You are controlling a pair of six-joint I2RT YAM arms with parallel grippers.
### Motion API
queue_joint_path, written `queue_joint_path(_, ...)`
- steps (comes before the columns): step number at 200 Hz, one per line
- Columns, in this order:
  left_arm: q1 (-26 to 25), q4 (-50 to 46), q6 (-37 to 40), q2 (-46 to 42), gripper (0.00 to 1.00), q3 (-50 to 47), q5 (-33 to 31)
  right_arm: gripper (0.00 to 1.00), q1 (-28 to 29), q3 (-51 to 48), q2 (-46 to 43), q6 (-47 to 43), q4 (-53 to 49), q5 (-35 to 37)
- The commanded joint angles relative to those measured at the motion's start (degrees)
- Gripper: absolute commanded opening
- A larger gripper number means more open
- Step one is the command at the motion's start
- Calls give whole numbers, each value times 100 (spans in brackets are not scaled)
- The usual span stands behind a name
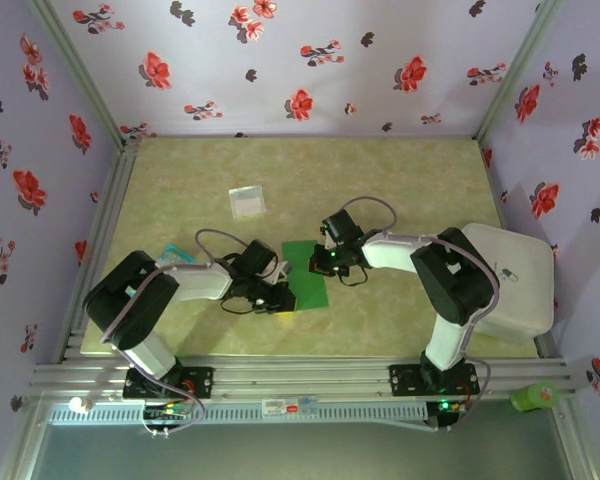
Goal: Fold a paper plane with a square sheet of paper (pick it up from the middle)
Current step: First fold the square sheet of paper in half at the center of the table.
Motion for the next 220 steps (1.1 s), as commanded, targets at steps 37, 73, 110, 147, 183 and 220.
queue_joint_path(37, 55, -307, 125, -1327, 11, -233, -238, 0, 57, 347, 481, -667, -2113, 1067)
queue_joint_path(73, 841, -39, -170, -1749, 10, -237, -282, 4, 124, 682, 176, -905, -1905, 717)
queue_joint_path(110, 1308, -250, -313, -1206, 10, 464, -668, 12, 85, 627, -255, -231, -1434, 169)
queue_joint_path(147, 1318, -306, -269, -522, 12, 1229, -693, 14, -251, -417, -1103, 211, -1359, 385)
queue_joint_path(183, 1309, -791, -217, 78, 12, 1860, -597, 14, -630, -1084, -1744, 517, -1138, -403)
queue_joint_path(220, 1309, -761, -194, 642, 12, 2168, -404, 9, -658, -1275, -2036, 674, -1062, -508)
